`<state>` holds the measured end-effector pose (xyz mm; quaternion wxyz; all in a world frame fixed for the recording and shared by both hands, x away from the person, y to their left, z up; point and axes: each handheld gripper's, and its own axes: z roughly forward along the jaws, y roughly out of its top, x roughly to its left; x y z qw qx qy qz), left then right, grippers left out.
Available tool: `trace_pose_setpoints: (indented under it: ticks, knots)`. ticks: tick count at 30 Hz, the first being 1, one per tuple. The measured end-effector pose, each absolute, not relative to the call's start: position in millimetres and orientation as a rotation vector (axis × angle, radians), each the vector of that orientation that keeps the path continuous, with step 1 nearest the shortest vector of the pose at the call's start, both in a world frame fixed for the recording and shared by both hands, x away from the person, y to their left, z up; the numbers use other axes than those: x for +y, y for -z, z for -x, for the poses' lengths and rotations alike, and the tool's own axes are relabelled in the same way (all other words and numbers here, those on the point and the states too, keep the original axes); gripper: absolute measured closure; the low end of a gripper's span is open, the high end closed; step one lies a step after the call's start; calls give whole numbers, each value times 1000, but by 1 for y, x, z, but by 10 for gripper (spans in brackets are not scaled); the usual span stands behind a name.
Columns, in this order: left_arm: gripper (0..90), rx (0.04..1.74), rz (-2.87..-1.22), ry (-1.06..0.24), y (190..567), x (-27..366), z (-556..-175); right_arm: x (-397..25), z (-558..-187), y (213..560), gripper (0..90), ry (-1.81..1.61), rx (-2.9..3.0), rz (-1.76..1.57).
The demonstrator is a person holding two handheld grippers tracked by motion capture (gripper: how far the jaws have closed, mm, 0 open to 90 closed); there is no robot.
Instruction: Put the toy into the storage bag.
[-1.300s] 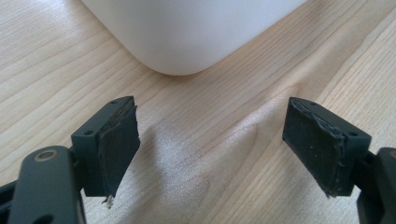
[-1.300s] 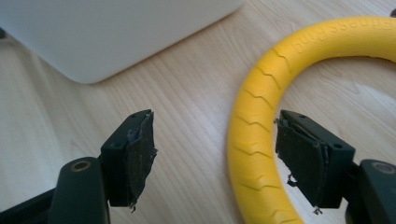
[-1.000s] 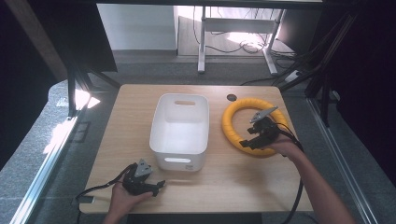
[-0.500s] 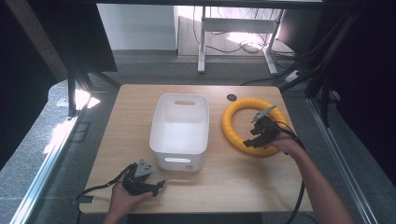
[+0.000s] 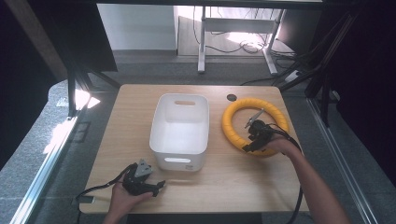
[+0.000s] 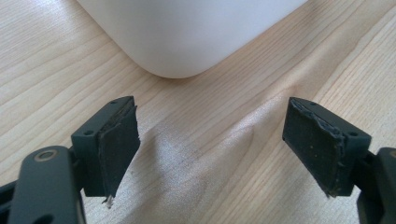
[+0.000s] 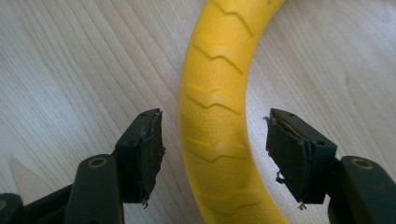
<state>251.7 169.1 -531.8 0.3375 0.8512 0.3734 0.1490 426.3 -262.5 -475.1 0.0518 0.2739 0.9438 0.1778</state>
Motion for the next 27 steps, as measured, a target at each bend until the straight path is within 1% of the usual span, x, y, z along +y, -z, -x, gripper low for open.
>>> trace_pose_setpoints:
  ticks: [5,13,27]
  knots:
    - [188,973,-2218,-387,532,169,-252,-259,-427,481,369,-489,2891,-817]
    - [187,974,-2220,-387,532,169,-252,-254,-429,492,401,-412,2932,-794]
    - [187,974,-2219,-389,532,169,-252,-254,-434,499,447,-343,2954,-778]
